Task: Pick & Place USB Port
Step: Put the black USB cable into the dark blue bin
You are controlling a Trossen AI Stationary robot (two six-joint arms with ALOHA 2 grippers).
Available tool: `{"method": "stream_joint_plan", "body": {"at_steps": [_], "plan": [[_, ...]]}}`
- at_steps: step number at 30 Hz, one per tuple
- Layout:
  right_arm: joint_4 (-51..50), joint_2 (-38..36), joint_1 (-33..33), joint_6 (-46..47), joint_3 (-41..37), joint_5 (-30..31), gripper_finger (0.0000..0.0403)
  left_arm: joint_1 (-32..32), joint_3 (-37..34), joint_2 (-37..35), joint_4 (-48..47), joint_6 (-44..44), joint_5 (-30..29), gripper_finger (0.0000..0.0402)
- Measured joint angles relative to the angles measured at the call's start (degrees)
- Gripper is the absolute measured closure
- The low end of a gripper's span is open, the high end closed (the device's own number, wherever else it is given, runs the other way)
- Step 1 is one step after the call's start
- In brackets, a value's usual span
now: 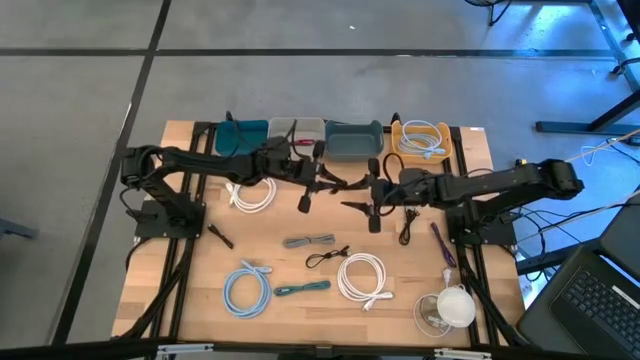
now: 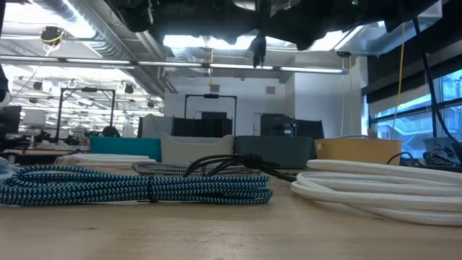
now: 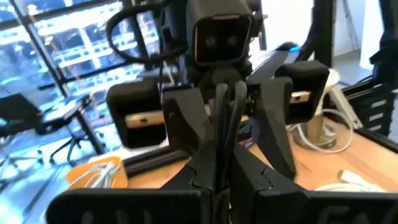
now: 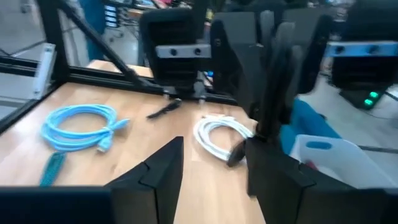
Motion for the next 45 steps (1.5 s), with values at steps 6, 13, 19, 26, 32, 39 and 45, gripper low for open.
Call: {"method": "stream_joint_plan", "body": {"at_steps": [6, 13, 19, 26, 32, 39, 45], "plan": [[-0.20, -0.12, -0.06, -0.09, 0.00, 3.03, 0.0233, -0.81, -0.02, 0.00, 0.22, 0.56, -0.36, 0.0385], [-0.33, -0.12, -0.07, -0.13, 0.00, 4.28, 0.0231, -1.80, -0.07, 0.00, 0.41, -0.02, -0.83, 0.0385], [-0.64, -0.12, -0.07, -1.12, 0.32, 5.78, 0.0231, -2.02, -0.07, -0.03, 0.60, -0.36, -1.12, 0.0385], [-4.74, -0.14, -0.17, -1.61, 2.99, 10.86, 0.0230, -2.39, -0.13, -0.05, 0.76, -0.71, 0.47, 0.0385], [-4.03, 1.13, -0.13, 0.84, 4.20, 8.29, 0.0230, -2.44, -0.15, -0.11, 3.20, 0.33, 1.44, 0.0385], [-2.10, 6.33, -0.17, 1.13, 7.28, 5.38, 0.0231, -2.16, 0.76, 0.00, 4.71, 1.39, 4.23, 0.0385], [-11.29, 10.91, -0.11, -1.62, 14.39, 6.31, 0.0312, -1.82, 0.79, -0.02, 2.21, 1.16, 3.70, 0.0385]]}}
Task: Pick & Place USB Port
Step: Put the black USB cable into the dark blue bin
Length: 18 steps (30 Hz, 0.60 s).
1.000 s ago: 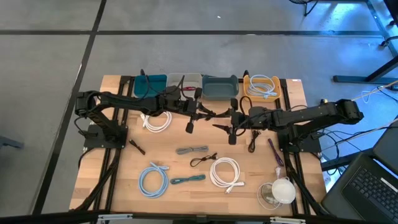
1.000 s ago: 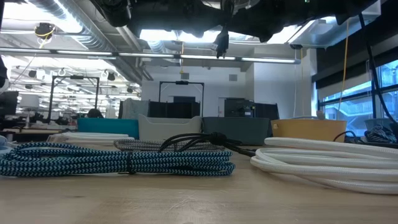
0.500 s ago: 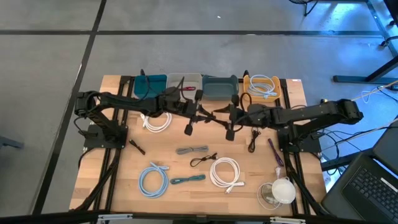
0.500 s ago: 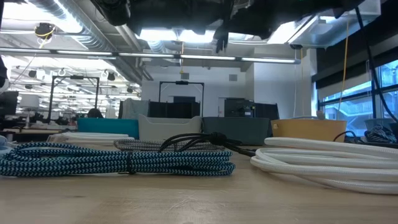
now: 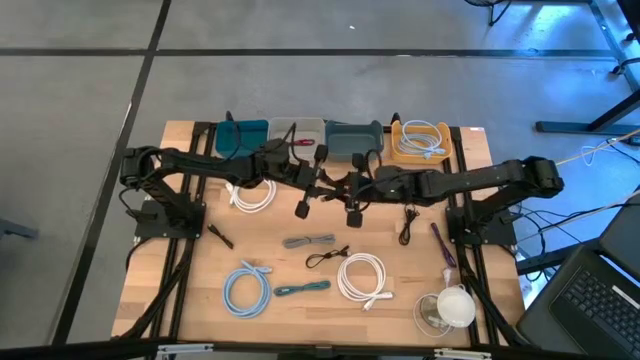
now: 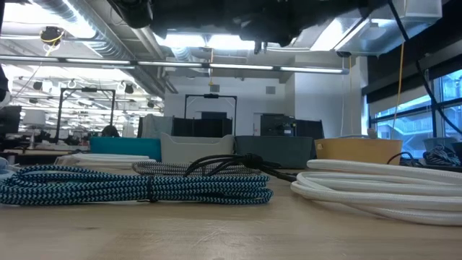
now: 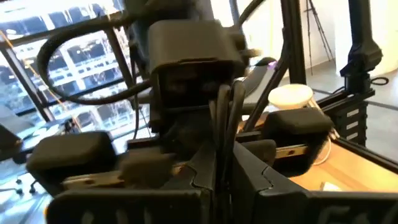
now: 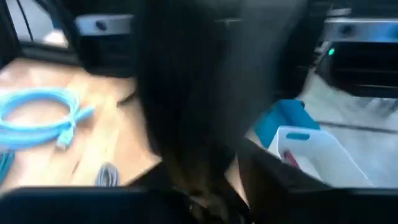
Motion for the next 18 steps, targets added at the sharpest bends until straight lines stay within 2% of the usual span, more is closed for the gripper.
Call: {"method": "stream_joint_plan", "body": {"at_steps": [1, 2, 6, 10, 14, 18], "plan": [[-2.59, 0.51, 0.05, 0.05, 1.31, 0.67, 0.0348, 0.20, 0.04, 0.00, -0.45, 0.02, -0.35, 0.0385], [-5.22, 0.78, 0.09, 0.06, 2.51, 2.00, 0.0362, 0.39, 0.06, -0.06, -1.14, 0.02, -0.34, 0.0385], [-13.77, 0.77, 0.11, 0.28, 5.52, 7.38, 0.0362, 1.16, 0.15, -0.01, -1.66, -0.88, -1.47, 0.0379], [-24.17, 0.18, -0.27, 0.53, 8.24, 11.16, 0.0362, 1.56, 0.15, 0.09, -3.49, -3.02, -3.51, 0.0357], [-38.95, -0.02, -1.62, 3.27, 12.13, 16.46, 0.0362, 1.32, 0.11, -0.64, -11.29, 0.07, -12.39, 0.0313], [-49.87, -0.21, -4.94, 4.48, 15.82, 20.56, 0.0362, 1.28, -0.05, -1.22, -20.42, 1.22, -26.77, 0.0260]]}}
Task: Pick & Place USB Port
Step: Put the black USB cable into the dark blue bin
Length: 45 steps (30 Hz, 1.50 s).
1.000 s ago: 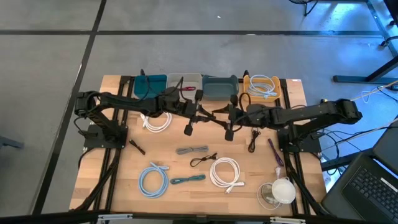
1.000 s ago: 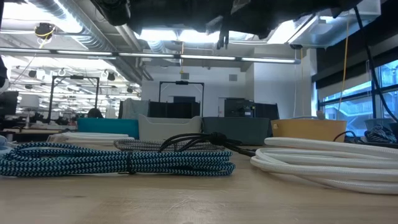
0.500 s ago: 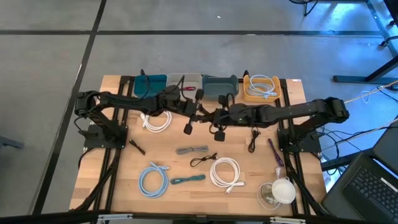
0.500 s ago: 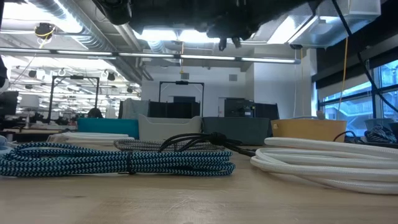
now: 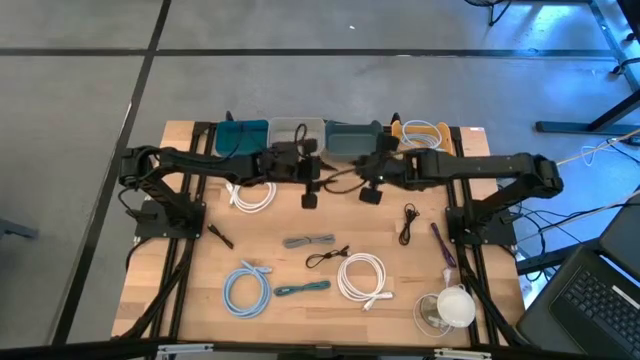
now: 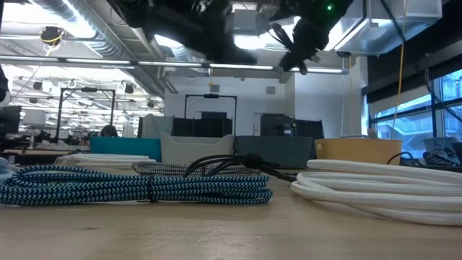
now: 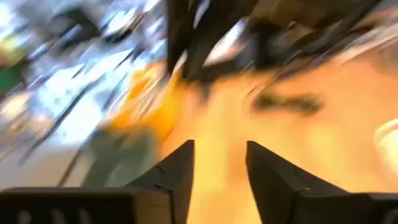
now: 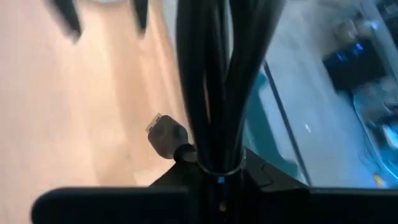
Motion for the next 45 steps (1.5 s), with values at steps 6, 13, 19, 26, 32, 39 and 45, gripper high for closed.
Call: {"method": "stream_joint_plan", "body": {"at_steps": [6, 13, 19, 26, 32, 39, 45], "plan": [[0.66, 0.86, -13.72, -6.93, 2.07, -8.03, 0.0362, -0.23, 0.02, -0.96, -5.19, -5.77, -4.26, 0.0208], [2.92, 10.63, -27.41, -13.59, 9.81, -19.13, 0.0362, -2.48, 0.02, -0.99, -5.31, -6.80, 2.16, 0.0202], [-4.24, 26.63, -30.49, -19.63, 24.85, -21.00, 0.0362, -4.82, 0.02, -0.99, -5.29, -6.80, 2.38, 0.0202], [-12.54, 39.75, -33.89, -19.92, 34.89, -24.86, 0.0362, -8.17, 0.03, -1.33, -8.31, -7.22, 2.17, 0.0201], [-12.21, 44.56, -36.50, -19.99, 34.44, -25.79, 0.0362, -10.36, 0.17, -2.24, -7.88, -5.22, -1.91, 0.0201], [-11.99, 48.70, -36.93, -19.41, 34.35, -28.74, 0.0362, -11.36, 0.11, -3.47, -7.85, -5.20, -2.23, 0.0201], [-12.14, 50.51, -36.91, -18.32, 34.48, -29.42, 0.0362, -11.94, 0.09, -3.90, -8.16, -5.16, -2.39, 0.0201]]}}
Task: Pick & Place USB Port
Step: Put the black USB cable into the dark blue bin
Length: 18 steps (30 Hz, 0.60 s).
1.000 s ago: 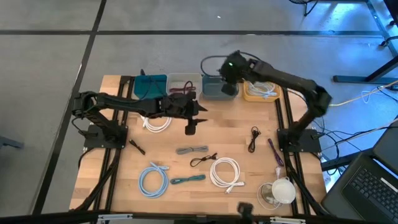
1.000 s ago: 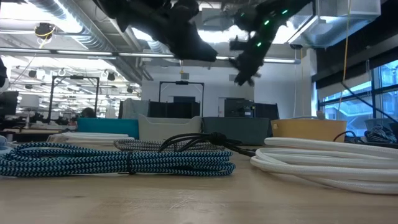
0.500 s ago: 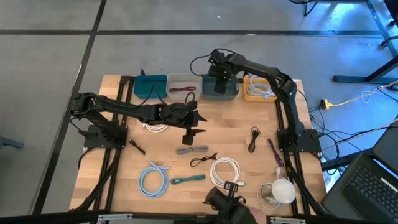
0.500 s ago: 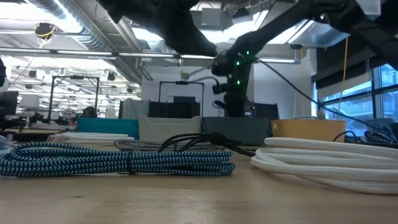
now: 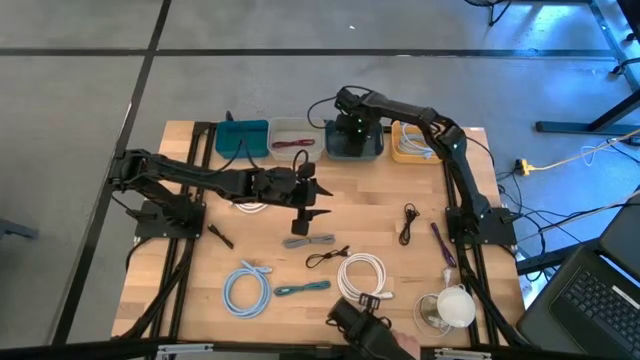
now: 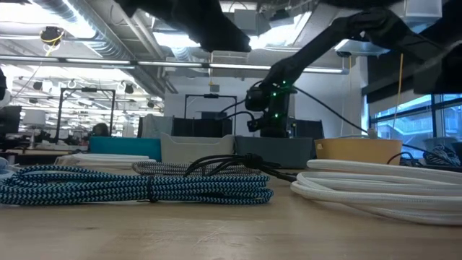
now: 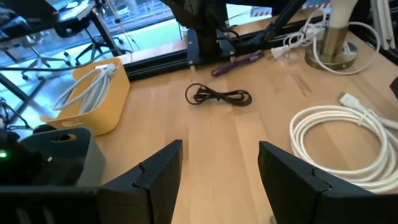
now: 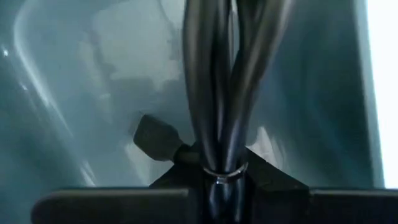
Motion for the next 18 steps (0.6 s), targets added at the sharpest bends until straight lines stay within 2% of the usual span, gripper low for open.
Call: {"method": "stream_joint_plan", "body": {"at_steps": [3, 9, 12, 15, 18], "plan": [[0.08, 0.04, 0.00, 1.45, 0.02, 0.14, 0.0354, -0.04, 0.00, 0.00, -0.21, -0.02, -0.02, 0.0201], [-2.53, 0.22, -0.02, 5.17, 1.90, 1.16, 0.0243, 0.00, 0.00, 0.00, -0.17, 0.35, -0.04, 0.0201], [-4.15, 0.22, 0.13, 6.68, 2.88, 1.13, 0.0201, 0.00, 0.00, 0.02, -0.17, 0.39, -0.04, 0.0201], [-7.81, 0.22, 0.17, 8.04, 4.75, 1.09, 0.0176, 0.00, 0.00, 0.02, -0.20, 0.46, -0.04, 0.0201], [-12.68, -0.22, 0.32, 9.35, 7.85, 1.07, 0.0169, 0.00, 0.00, 0.02, -0.80, 0.46, -0.06, 0.0201]]}}
